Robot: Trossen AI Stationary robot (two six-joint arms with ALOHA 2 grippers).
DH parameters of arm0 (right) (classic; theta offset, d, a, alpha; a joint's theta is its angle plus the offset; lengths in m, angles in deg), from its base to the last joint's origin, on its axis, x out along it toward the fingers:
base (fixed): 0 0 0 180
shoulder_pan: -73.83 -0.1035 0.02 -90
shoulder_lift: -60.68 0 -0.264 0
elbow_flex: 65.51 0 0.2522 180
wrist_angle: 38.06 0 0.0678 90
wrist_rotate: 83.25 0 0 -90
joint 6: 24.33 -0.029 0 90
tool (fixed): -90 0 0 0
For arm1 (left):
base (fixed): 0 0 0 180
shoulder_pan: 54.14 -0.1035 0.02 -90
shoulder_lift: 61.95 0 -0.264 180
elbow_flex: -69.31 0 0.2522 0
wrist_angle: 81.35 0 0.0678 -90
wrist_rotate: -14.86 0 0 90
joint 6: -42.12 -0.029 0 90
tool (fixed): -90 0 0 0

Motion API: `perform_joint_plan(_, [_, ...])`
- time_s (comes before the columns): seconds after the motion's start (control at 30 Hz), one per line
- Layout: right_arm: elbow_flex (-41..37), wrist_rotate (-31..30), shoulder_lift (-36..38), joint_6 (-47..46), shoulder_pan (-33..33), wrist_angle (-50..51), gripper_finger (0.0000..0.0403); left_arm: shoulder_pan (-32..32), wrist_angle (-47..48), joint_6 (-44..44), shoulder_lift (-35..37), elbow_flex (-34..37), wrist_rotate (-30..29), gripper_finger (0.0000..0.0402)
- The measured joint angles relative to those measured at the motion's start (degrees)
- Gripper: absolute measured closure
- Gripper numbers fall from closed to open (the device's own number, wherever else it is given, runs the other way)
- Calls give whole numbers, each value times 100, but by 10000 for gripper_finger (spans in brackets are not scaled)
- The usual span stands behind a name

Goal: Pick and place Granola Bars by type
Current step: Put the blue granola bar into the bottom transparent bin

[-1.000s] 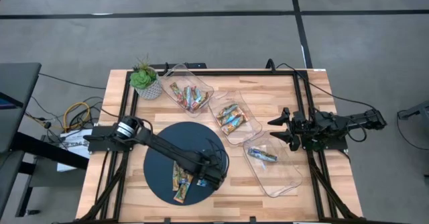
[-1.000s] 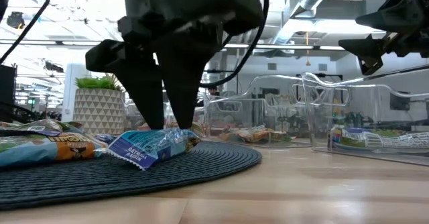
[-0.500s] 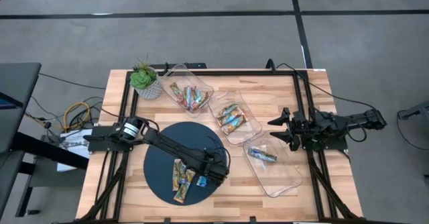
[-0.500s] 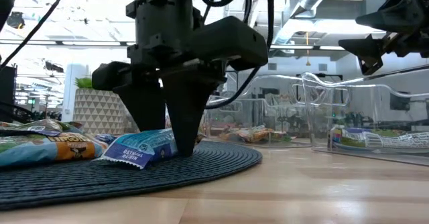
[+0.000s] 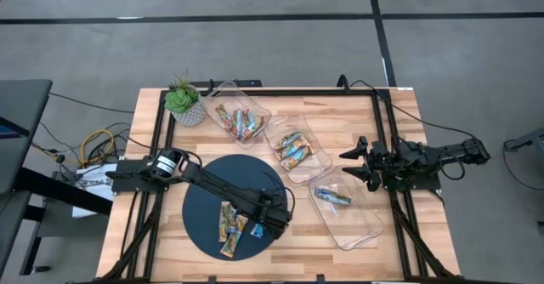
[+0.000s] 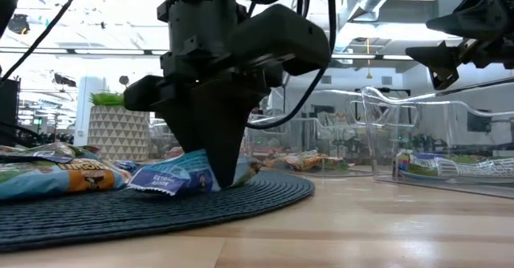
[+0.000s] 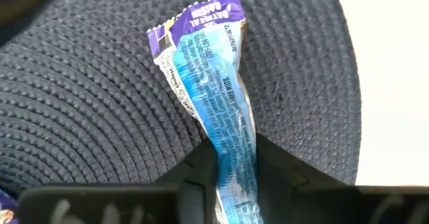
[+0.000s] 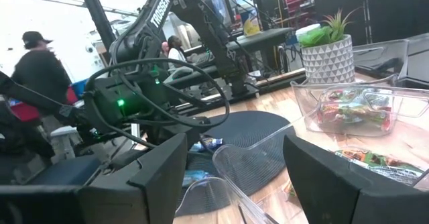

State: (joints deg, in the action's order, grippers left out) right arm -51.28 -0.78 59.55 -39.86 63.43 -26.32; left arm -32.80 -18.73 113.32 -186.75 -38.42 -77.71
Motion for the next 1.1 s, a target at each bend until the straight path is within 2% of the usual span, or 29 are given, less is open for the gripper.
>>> perform_joint_plan(0.17, [0,0,0,2,-2,0,159,-1,-406,-253,41,0,12,359])
perform_joint_plan(0.37, [0,0,0,0,0,0,159,-61,-1195,-658,327,-2,-415,356])
perform_joint_plan(0.67, [0,0,2,1,-2,-2,159,-334,-3631,-1572,739,-7,-988,352])
perform_joint_plan(0.87, [0,-2,0,2,-2,-4,159,-424,-5376,-2354,762,-8,-867,351])
perform_joint_plan(1.1, [0,-2,0,0,-2,-4,159,-619,-5339,-3077,765,-11,-317,351])
